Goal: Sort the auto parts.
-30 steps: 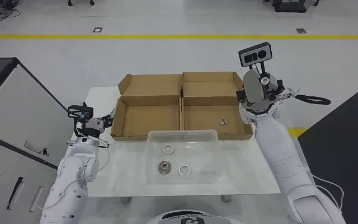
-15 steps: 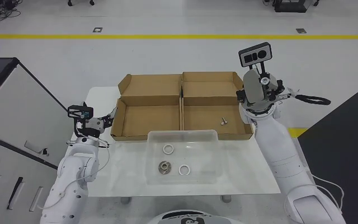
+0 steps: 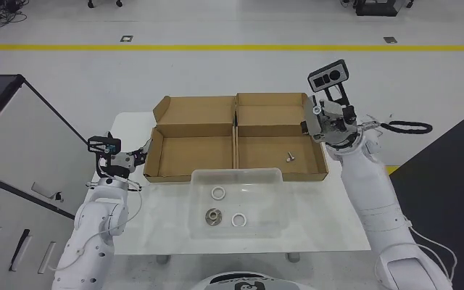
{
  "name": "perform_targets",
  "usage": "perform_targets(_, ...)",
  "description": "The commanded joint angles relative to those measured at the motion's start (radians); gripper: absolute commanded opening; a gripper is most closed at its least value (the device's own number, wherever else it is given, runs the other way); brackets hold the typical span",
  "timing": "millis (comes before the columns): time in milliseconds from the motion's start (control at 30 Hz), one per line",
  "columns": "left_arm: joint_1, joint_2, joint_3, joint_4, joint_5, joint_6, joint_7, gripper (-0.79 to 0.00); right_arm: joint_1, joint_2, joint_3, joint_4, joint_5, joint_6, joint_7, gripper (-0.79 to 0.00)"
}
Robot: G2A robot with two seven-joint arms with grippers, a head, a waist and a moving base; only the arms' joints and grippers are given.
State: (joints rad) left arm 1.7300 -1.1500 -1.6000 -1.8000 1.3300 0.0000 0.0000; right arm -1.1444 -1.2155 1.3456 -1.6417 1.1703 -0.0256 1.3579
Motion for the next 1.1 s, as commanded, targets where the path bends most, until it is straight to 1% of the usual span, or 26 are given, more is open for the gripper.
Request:
perform_targets(0, 0.000, 0.000, 0.000, 0.000, 0.000, 0.000, 0.000, 0.000, -0.002, 0.019, 0.056, 0.000, -0.155, 0.066, 0.028, -0.785)
perform_targets(67, 0.000, 0.000, 0.000, 0.000, 0.000, 0.000, 0.000, 0.000, 0.002, 0.034, 0.105, 0.012, -0.237, 0.117, 0.043, -0.785)
perform_targets(100, 0.000, 0.000, 0.000, 0.000, 0.000, 0.000, 0.000, 0.000, 0.013, 0.045, 0.121, 0.009, -0.330, 0.148, 0.065, -0.785)
perform_targets(133, 0.000, 0.000, 0.000, 0.000, 0.000, 0.000, 0.000, 0.000, 0.025, 0.053, 0.139, 0.013, -0.384, 0.166, 0.077, -0.785)
perform_targets(167, 0.000, 0.000, 0.000, 0.000, 0.000, 0.000, 0.000, 0.000, 0.036, 0.058, 0.151, 0.023, -0.403, 0.186, 0.085, -0.785)
perform_targets(267, 0.000, 0.000, 0.000, 0.000, 0.000, 0.000, 0.000, 0.000, 0.092, 0.079, 0.153, 0.034, -0.583, 0.243, 0.128, -0.785)
perform_targets(333, 0.000, 0.000, 0.000, 0.000, 0.000, 0.000, 0.000, 0.000, 0.138, 0.089, 0.137, 0.049, -0.683, 0.258, 0.153, -0.785)
perform_targets(367, 0.000, 0.000, 0.000, 0.000, 0.000, 0.000, 0.000, 0.000, 0.165, 0.095, 0.121, 0.049, -0.760, 0.254, 0.172, -0.785)
perform_targets(433, 0.000, 0.000, 0.000, 0.000, 0.000, 0.000, 0.000, 0.000, 0.211, 0.102, 0.087, 0.068, -0.845, 0.252, 0.178, -0.785)
perform_targets(567, 0.000, 0.000, 0.000, 0.000, 0.000, 0.000, 0.000, 0.000, 0.303, 0.118, -0.001, 0.090, -1.057, 0.210, 0.178, -0.785)
perform_targets(600, 0.000, 0.000, 0.000, 0.000, 0.000, 0.000, 0.000, 0.000, 0.324, 0.124, -0.029, 0.093, -1.133, 0.191, 0.178, -0.785)
perform_targets(700, 0.000, 0.000, 0.000, 0.000, 0.000, 0.000, 0.000, 0.000, 0.373, 0.136, -0.097, 0.117, -1.272, 0.157, 0.178, -0.785)
perform_targets(800, 0.000, 0.000, 0.000, 0.000, 0.000, 0.000, 0.000, 0.000, 0.409, 0.148, -0.152, 0.132, -1.383, 0.128, 0.178, -0.785)
perform_targets(867, 0.000, 0.000, 0.000, 0.000, 0.000, 0.000, 0.000, 0.000, 0.429, 0.156, -0.194, 0.129, -1.487, 0.106, 0.178, -0.785)
perform_targets(1067, 0.000, 0.000, 0.000, 0.000, 0.000, 0.000, 0.000, 0.000, 0.461, 0.168, -0.291, 0.119, -1.660, 0.066, 0.178, -0.785)
